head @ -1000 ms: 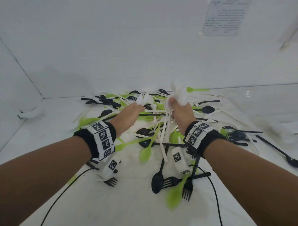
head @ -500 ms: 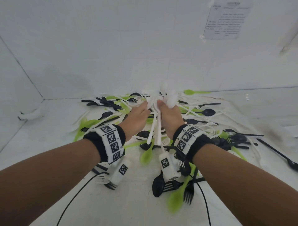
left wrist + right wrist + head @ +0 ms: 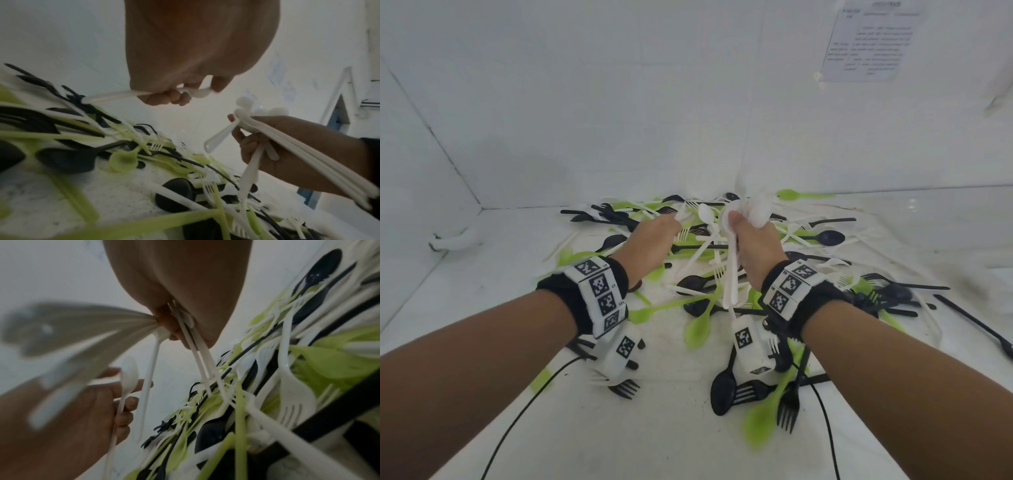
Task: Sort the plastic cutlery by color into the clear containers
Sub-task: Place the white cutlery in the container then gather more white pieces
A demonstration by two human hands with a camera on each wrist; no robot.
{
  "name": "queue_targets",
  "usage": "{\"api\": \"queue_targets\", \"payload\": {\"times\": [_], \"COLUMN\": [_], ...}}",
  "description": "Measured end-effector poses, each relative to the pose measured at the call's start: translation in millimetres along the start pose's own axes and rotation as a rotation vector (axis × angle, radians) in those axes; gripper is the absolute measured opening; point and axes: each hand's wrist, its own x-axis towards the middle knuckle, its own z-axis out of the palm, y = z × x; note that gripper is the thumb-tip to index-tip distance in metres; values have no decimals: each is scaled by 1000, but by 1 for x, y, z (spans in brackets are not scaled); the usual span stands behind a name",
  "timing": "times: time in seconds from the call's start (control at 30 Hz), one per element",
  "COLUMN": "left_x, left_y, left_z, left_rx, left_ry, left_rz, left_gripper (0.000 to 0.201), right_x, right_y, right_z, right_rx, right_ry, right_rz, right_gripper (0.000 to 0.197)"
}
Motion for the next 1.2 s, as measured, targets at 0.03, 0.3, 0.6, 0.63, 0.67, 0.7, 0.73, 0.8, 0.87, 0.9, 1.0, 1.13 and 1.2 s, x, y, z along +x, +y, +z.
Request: {"api": "queue_targets", "payload": {"times": [0.03,0.3,0.6,0.63,0.67,0.7,0.73,0.8,0.87,0.9,1.0,1.13,1.2], "left_x": [0,9,-16,-16,-16,-16,-16,-13,-9,-8,-5,6,14], "left_y": [2,-9,3,1,-1,-2,-3,-5,-6,-6,-5,-11,-17], "left_z": [-1,13,7,7,6,6,5,6,7,7,10,5,-1], "left_rx": [-45,-252,-663,-651,-634,-624,-620,-618,-653,-682,-676,-659,-765], "left_ry": [-11,64,-308,-311,-312,-313,-314,-306,-292,-298,-296,-85,-63], "left_rz": [-83,-50,-81,-72,-63,-58,-60,-83,-102,-107,-97,-123,-157], "left_gripper": [19,15,16,21,27,30,32,32,36,41,42,24,23], "right_x": [-1,-15,-22,-23,-23,-24,-25,-26,-27,-28,-27,-25,-22], "right_y": [1,6,5,6,6,7,7,7,6,6,5,2,5], "right_z": [0,20,27,28,29,29,30,31,33,35,38,30,24], "right_rx": [-10,28,81,82,81,81,73,31,-8,-4,61,61,-59], "right_ry": [-23,-66,-119,-136,-159,-184,-205,-228,-254,-271,-294,-132,-101], "right_rz": [-9,-30,-5,-5,-4,-2,-1,-7,-19,-17,33,27,-77], "right_gripper": [28,22,36,34,31,30,29,32,32,31,34,22,23]}}
